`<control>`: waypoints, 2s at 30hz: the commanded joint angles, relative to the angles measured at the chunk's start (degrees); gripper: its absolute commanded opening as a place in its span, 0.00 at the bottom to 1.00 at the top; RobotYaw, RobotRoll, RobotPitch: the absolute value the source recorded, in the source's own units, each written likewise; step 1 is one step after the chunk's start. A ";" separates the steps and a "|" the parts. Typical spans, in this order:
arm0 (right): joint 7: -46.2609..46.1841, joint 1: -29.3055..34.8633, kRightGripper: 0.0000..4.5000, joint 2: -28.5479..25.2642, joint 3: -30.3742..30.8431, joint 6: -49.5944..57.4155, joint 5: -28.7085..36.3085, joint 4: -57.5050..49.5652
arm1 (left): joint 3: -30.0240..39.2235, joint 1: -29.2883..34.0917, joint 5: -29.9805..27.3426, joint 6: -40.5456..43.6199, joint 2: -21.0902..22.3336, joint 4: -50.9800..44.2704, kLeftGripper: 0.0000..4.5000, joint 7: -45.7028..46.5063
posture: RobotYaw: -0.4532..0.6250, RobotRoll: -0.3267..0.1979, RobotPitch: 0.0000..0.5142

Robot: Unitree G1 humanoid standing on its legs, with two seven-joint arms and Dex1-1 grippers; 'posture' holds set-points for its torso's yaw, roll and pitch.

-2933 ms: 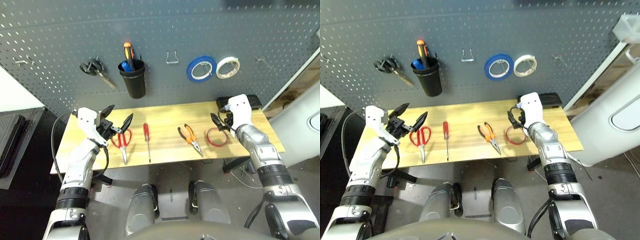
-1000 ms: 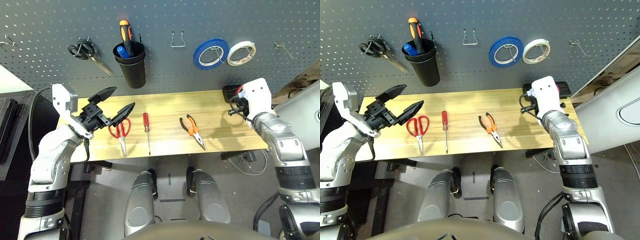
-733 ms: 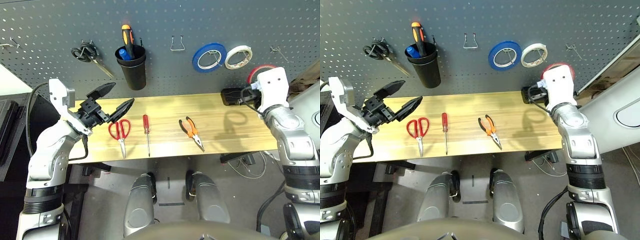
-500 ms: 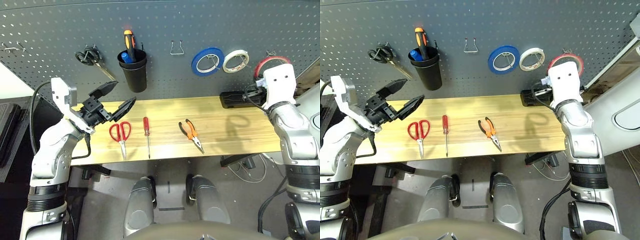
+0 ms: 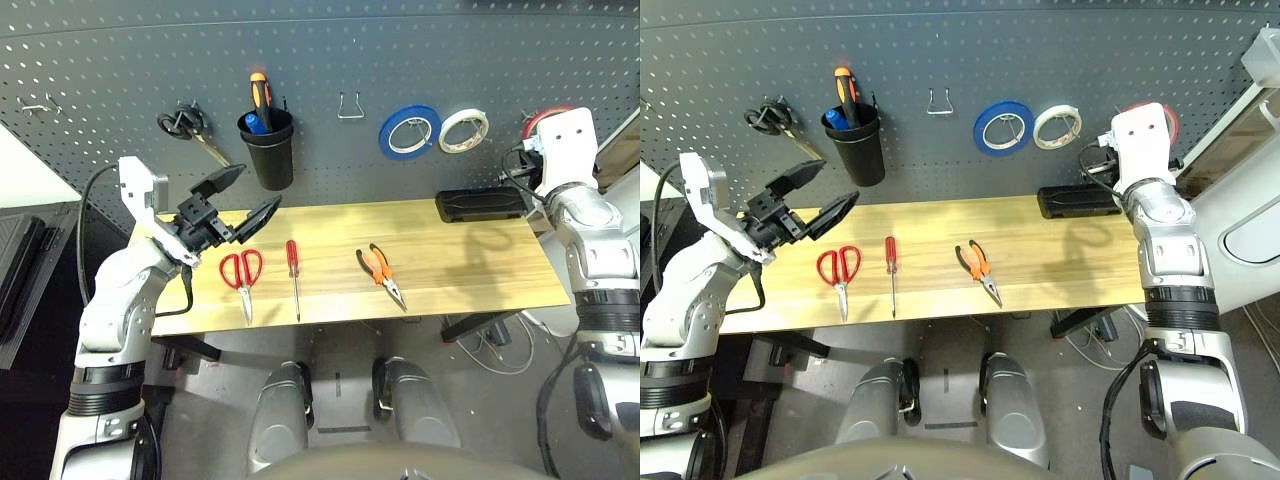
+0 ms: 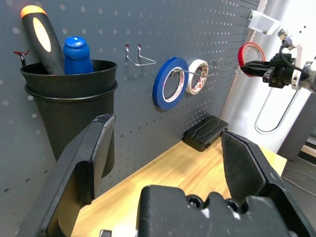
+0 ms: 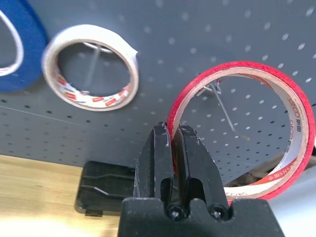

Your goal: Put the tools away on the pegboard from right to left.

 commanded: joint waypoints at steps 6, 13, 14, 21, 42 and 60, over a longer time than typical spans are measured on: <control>2.45 -9.94 0.01 -1.03 1.59 -8.71 -1.32 22.70 | -1.32 0.81 1.23 -1.30 -0.87 0.54 1.00 -0.74 | 0.38 0.62 0.12; 1.36 -13.35 0.28 -0.06 3.63 -13.33 -2.91 30.60 | -1.77 0.91 1.54 -1.63 -1.40 0.65 1.00 -0.82 | 0.38 0.62 0.13; 1.32 -13.11 0.36 0.01 3.44 -13.61 -2.72 30.22 | -1.89 0.91 1.56 -1.55 -1.51 0.51 1.00 -0.73 | 0.38 0.62 0.13; 2.23 -4.94 0.95 0.44 1.17 -8.41 0.64 12.93 | -2.31 1.32 1.36 -1.20 -1.32 0.57 1.00 -1.17 | 0.36 0.62 0.17; 4.42 14.49 0.99 6.47 10.44 48.79 12.59 -34.83 | -12.35 3.74 8.51 0.29 1.47 8.35 1.00 -7.36 | 0.26 0.62 0.34; 2.26 -4.46 0.99 21.13 24.61 51.74 6.27 -1.18 | -13.83 13.38 9.47 3.07 0.36 0.49 1.00 -5.24 | 0.34 0.62 0.51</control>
